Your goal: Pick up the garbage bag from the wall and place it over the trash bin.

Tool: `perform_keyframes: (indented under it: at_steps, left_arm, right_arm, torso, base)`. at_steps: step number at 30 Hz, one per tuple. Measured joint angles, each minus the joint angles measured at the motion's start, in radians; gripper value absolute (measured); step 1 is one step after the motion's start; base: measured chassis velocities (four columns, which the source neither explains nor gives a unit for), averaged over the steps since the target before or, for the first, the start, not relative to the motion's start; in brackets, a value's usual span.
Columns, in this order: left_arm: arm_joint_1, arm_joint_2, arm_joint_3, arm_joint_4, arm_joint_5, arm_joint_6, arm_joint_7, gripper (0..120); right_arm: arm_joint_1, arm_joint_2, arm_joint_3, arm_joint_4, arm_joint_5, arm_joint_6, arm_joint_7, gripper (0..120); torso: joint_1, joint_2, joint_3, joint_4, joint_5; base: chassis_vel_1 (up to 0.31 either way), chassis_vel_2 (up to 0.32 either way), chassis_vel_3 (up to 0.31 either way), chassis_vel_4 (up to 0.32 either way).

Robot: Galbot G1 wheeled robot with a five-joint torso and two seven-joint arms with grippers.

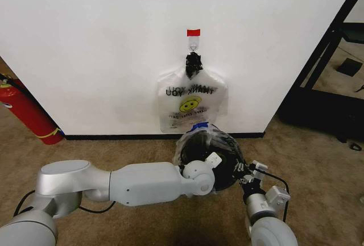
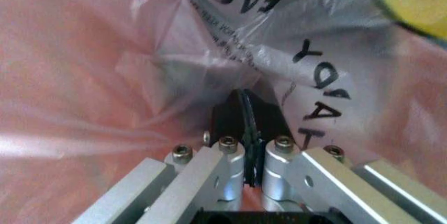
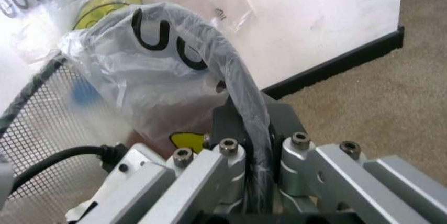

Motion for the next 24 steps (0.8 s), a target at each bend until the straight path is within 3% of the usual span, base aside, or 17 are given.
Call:
perform_keyframes:
  at_steps: [8, 18, 24]
  left_arm:
    - [0.007, -0.008, -0.002, 0.006, 0.009, 0.000, 0.001, 0]
    - [-0.032, 0.027, -0.047, -0.090, -0.013, -0.002, -0.011, 0]
    - [0.006, 0.012, -0.064, -0.028, 0.081, -0.080, 0.030, 0]
  right_arm:
    - [-0.003, 0.006, -0.007, -0.004, -0.003, 0.001, -0.005, 0]
    - [0.009, -0.003, 0.007, -0.012, 0.006, 0.001, -0.005, 0]
    - [0.009, 0.001, 0.005, -0.007, 0.027, 0.001, -0.002, 0]
  torso:
    - [0.000, 0.000, 0.000, 0.0000, -0.0001]
    - [0.000, 0.000, 0.000, 0.0000, 0.0000]
    - [0.000, 0.000, 0.000, -0.0001, -0.0001]
  base:
    - [0.000, 0.000, 0.000, 0.000]
    - [0.000, 0.000, 0.000, 0.000]
    - [0.000, 0.000, 0.000, 0.000]
